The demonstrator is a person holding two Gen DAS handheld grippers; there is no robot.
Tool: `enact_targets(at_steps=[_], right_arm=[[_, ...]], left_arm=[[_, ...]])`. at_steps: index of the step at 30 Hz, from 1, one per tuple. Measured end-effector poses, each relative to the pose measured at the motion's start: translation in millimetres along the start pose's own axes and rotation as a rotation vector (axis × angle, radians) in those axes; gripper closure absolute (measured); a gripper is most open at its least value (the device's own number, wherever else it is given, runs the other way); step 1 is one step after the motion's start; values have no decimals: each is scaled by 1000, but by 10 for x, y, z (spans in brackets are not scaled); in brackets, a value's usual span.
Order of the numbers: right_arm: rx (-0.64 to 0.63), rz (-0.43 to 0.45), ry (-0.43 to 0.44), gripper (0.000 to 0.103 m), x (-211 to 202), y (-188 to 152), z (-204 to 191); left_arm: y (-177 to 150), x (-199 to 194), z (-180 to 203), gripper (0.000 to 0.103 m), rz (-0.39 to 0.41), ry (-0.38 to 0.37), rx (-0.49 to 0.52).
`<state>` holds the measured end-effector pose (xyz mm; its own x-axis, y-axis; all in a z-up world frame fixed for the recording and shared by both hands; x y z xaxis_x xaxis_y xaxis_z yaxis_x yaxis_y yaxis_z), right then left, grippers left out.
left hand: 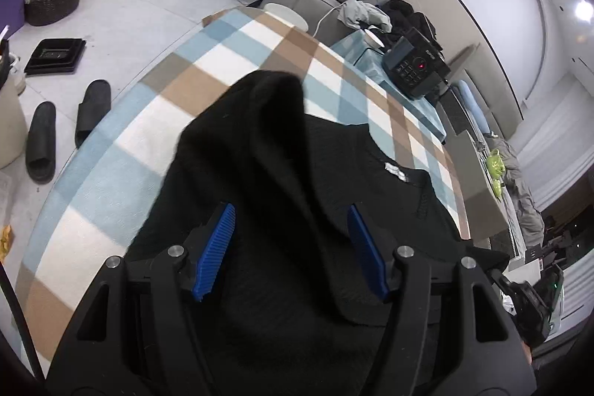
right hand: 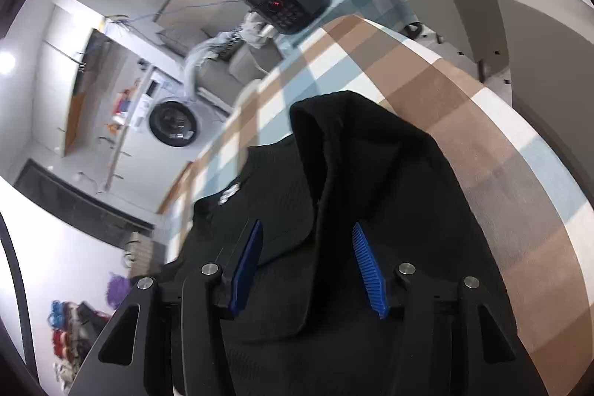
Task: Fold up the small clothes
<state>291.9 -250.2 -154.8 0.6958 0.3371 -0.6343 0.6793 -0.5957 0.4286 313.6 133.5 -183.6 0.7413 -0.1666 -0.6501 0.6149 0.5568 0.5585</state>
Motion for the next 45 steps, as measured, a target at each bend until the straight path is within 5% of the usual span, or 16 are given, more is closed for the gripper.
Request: enact_targets(at_steps=[4, 6, 7, 9, 15, 17, 18, 22, 27, 32, 42, 44, 45], right_arm=[[47, -8, -86, 53, 271, 104, 59], [78, -10, -131, 76, 394, 137, 131], [88, -13, -153, 93, 435, 142, 165], [105, -3, -125, 99, 454, 197, 144], [200, 77, 1, 97, 493, 688, -22], [241, 108, 14, 74, 591, 876, 1], [260, 116, 20, 71, 642, 944, 12], [252, 153, 13, 68, 680, 1127, -12], [151, 139, -36, 62, 532, 1098, -32], [-7, 124, -175, 60, 357, 1048, 163], [-171, -3, -276, 60, 790, 913, 256], [-264, -1, -332, 61, 876, 905, 216], [-308, 12, -362, 61, 890, 910, 202]], left_arm=[[123, 225, 41, 43, -7, 38, -12], [196, 348, -18, 47, -8, 65, -41], [234, 391, -58, 77, 6, 67, -67], [317, 449, -78, 98, 8, 21, -100], [749, 475, -83, 97, 101, -43, -172], [873, 565, -138, 80, 109, 0, -200], [927, 638, -152, 60, 96, -12, -229], [1068, 677, -167, 52, 127, 18, -209], [1060, 658, -263, 52, 121, 55, -164], [948, 714, -457, 51, 57, 147, -94], [862, 907, -303, 51, 29, 188, 102], [871, 942, -280, 58, 43, 190, 133], [875, 959, -278, 79, 45, 188, 141]])
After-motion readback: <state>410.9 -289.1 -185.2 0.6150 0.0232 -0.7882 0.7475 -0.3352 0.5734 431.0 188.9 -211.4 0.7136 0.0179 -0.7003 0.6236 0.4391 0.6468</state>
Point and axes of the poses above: each gripper's, at about its wrist camera, not at the fingertips, and x roughly the way its jaws point, z to its right, y to its top, the point moved 9 cm from there along x, roughly the way its jaws point, and after that the axes turned 5 degrees about z, right-handed, at the moved point
